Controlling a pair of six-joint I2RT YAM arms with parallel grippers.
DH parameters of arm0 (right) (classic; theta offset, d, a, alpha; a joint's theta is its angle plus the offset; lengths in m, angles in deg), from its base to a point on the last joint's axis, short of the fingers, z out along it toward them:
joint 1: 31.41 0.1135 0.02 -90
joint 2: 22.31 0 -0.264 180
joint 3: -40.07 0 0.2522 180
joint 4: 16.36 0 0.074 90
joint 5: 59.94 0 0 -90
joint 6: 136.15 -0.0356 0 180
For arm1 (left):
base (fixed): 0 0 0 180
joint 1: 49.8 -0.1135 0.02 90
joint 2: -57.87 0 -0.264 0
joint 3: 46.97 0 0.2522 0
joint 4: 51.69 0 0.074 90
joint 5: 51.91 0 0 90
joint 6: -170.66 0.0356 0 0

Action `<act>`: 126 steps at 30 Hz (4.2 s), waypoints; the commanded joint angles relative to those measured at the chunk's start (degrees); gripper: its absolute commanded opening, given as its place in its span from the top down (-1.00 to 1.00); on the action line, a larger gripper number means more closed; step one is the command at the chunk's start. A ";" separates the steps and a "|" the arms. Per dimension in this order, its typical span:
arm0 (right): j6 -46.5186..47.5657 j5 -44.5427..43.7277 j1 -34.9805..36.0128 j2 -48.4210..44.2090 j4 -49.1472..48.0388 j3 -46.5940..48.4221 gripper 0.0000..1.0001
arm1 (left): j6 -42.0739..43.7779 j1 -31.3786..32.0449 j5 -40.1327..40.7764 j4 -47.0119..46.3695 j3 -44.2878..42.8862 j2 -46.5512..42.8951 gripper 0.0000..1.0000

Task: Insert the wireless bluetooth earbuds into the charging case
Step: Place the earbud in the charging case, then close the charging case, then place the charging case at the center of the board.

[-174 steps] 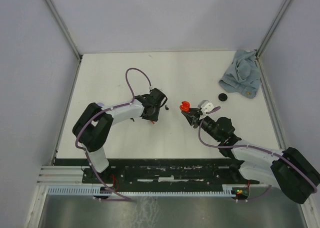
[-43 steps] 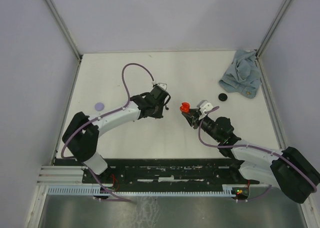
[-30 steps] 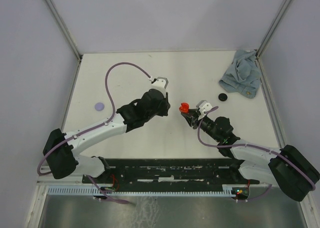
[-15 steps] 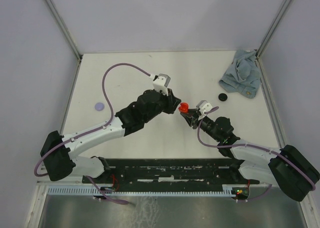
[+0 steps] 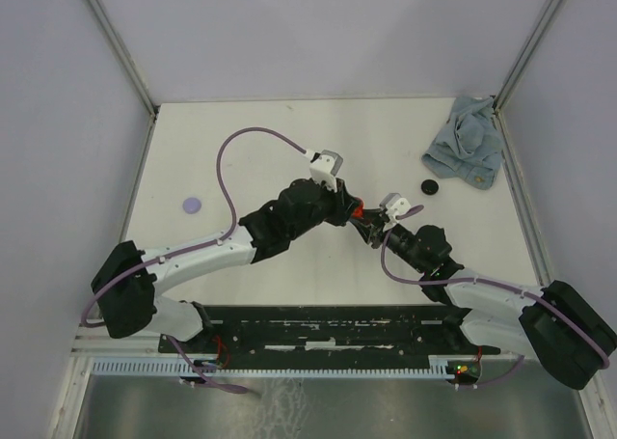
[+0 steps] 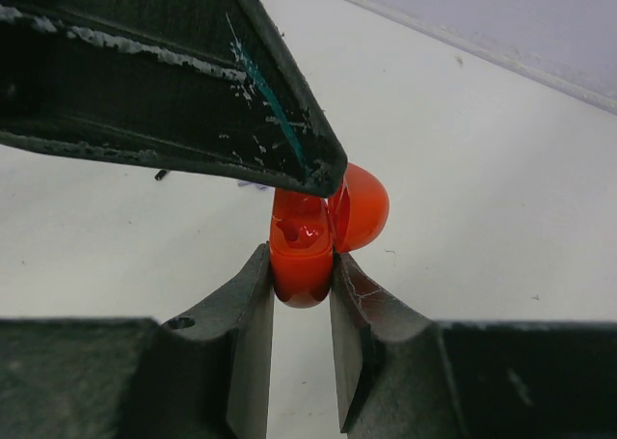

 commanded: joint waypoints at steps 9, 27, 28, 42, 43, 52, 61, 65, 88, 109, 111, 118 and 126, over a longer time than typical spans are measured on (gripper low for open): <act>-1.14 0.59 0.24 -1.48 -4.22 0.72 0.95 | 1.49 0.71 -1.03 -7.09 1.27 0.81 0.62; -1.60 -0.05 0.12 -2.80 -4.84 0.12 0.95 | 2.11 0.82 -0.55 -6.48 3.96 -0.92 0.58; -1.65 -0.06 0.11 -2.77 -4.92 0.07 0.95 | 2.19 0.82 -0.55 -6.41 4.13 -0.95 0.56; -2.91 0.12 0.02 -2.91 -7.36 -0.65 0.96 | 1.41 0.79 -1.55 -7.53 5.45 -2.04 0.42; -2.87 0.07 0.02 -2.85 -7.41 -0.65 0.96 | 1.47 0.80 -1.33 -7.53 5.55 -2.53 0.36; -3.06 0.63 0.05 -2.49 -7.36 -0.48 0.96 | 2.47 0.80 0.36 -4.74 5.32 -6.75 0.01; -4.02 5.09 0.03 -3.39 -4.46 1.06 0.95 | 4.21 -5.01 -8.71 2.94 4.80 -12.72 -0.38; -5.05 10.24 0.02 -2.24 -4.93 2.27 0.95 | 2.90 -12.53 -23.64 4.93 4.70 -13.68 -0.45; -6.31 22.92 0.03 -3.83 6.18 10.51 0.95 | -3.72 -17.73 -54.95 -4.10 3.17 -6.01 -0.45; -11.79 20.12 -0.47 -5.27 17.61 11.02 0.96 | -1.01 -18.17 -54.07 1.48 3.48 -12.24 -0.40; -13.08 17.43 -0.76 -5.93 21.21 11.47 0.96 | 0.70 -18.49 -49.96 6.80 2.13 -12.96 -0.42; -17.75 10.08 -3.10 -7.37 36.07 13.37 0.96 | 5.12 -23.39 -29.67 25.78 -1.08 -18.70 -0.54; -22.28 -1.72 -6.98 -5.75 53.09 16.62 0.96 | 11.57 -29.70 -11.65 35.25 -1.31 -25.16 -0.73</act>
